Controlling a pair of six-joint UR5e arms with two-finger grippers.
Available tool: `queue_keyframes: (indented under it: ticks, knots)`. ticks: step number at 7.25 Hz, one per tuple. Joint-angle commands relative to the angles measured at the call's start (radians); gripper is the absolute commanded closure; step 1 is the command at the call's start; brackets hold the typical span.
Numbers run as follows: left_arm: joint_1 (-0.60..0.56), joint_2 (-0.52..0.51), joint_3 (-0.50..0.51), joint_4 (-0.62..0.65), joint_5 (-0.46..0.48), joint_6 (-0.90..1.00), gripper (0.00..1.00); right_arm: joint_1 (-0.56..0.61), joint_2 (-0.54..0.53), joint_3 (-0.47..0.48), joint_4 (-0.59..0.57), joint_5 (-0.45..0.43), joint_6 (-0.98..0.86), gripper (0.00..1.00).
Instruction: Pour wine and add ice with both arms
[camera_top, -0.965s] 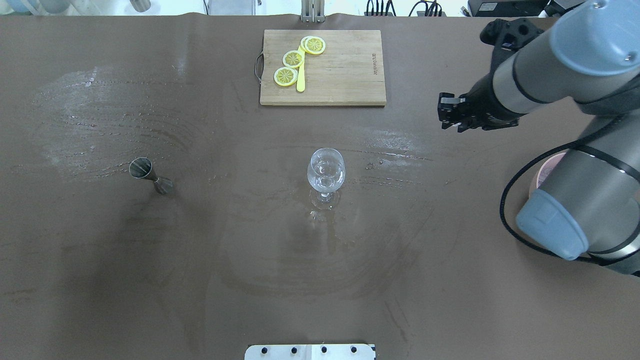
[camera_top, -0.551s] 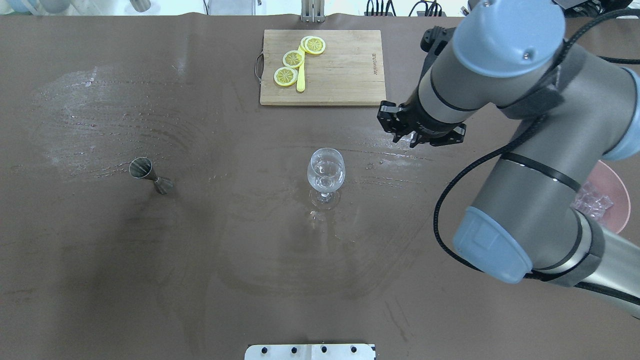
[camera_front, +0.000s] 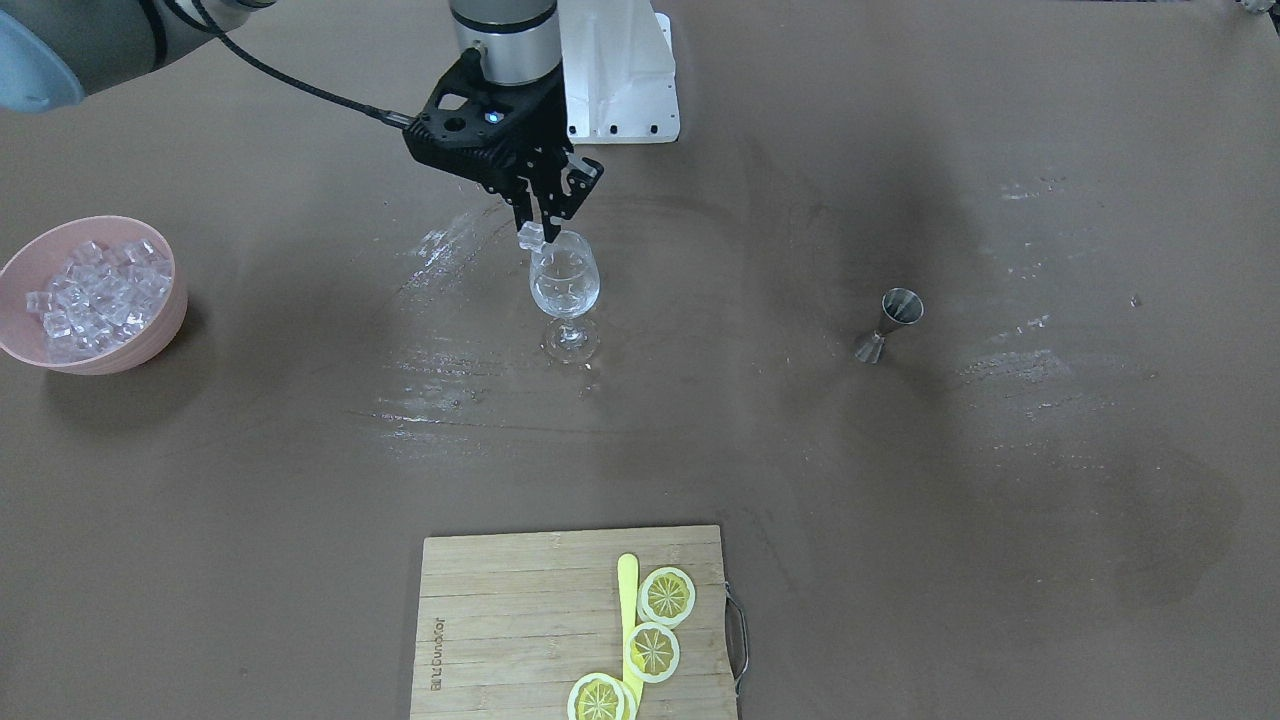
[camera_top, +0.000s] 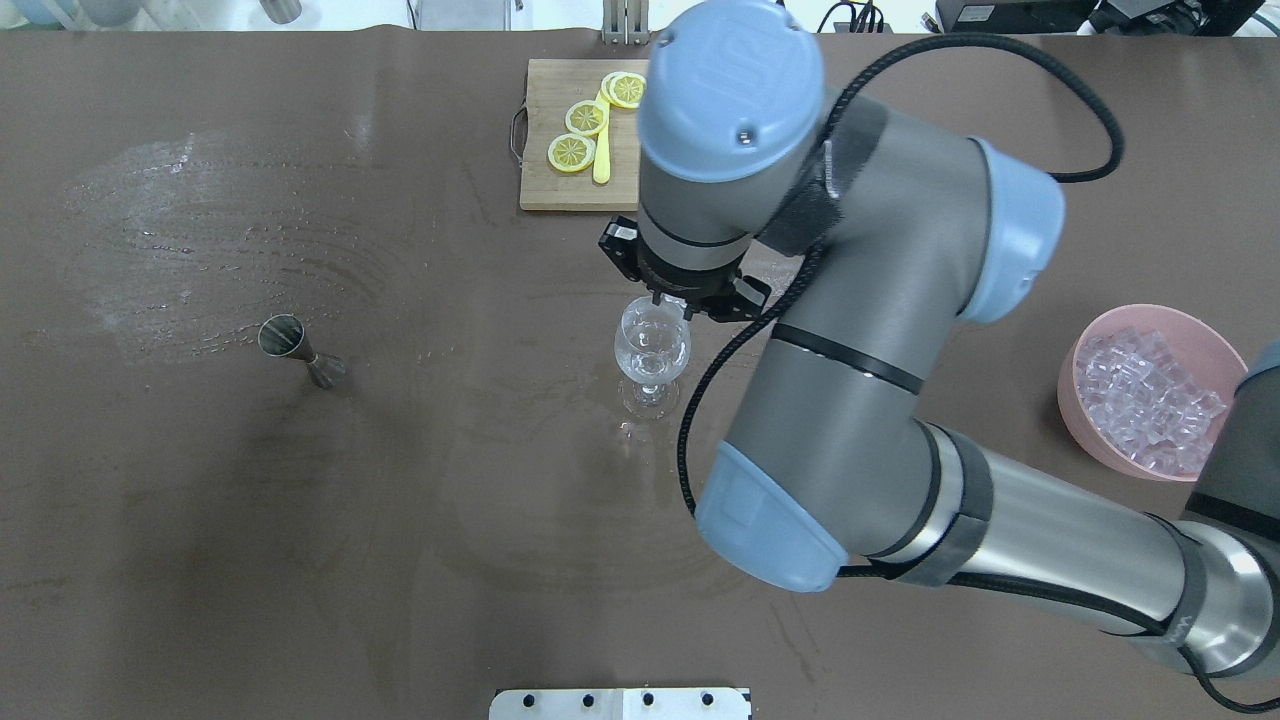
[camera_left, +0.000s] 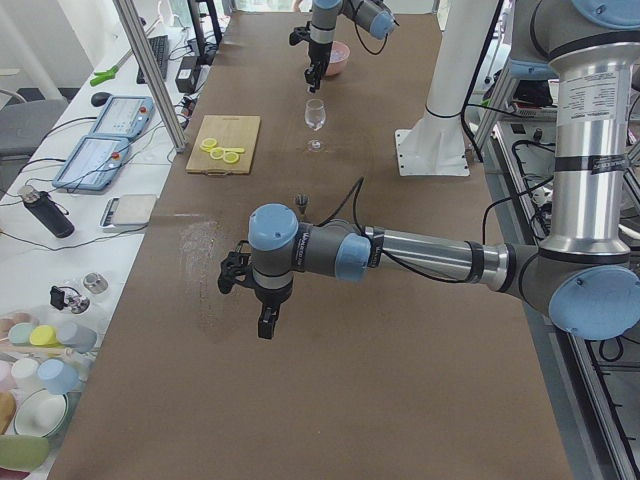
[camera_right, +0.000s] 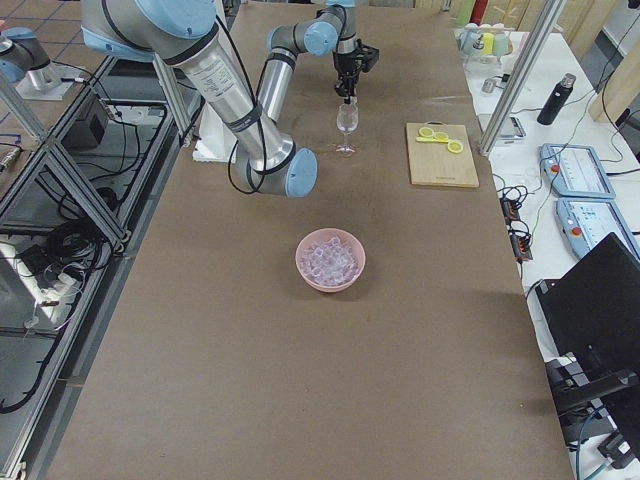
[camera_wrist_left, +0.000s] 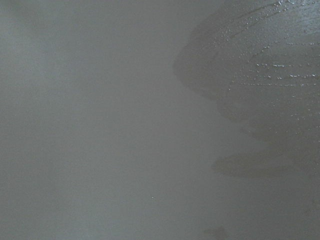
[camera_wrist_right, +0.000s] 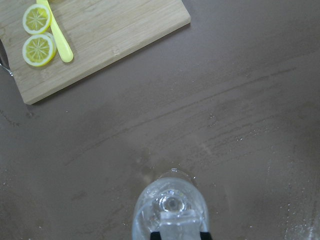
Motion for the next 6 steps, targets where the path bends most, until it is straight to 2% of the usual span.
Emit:
queue_keyframes:
  ticks: [1, 6]
  knots:
    - [0.000, 0.005, 0.000, -0.001, 0.000, 0.001, 0.01, -0.046, 0.038, -0.071, -0.002, -0.042, 0.019, 1.00]
    - [0.000, 0.005, 0.001, -0.001, 0.000, 0.001, 0.01, -0.047, 0.038, -0.048, -0.050, -0.042, 0.000, 1.00]
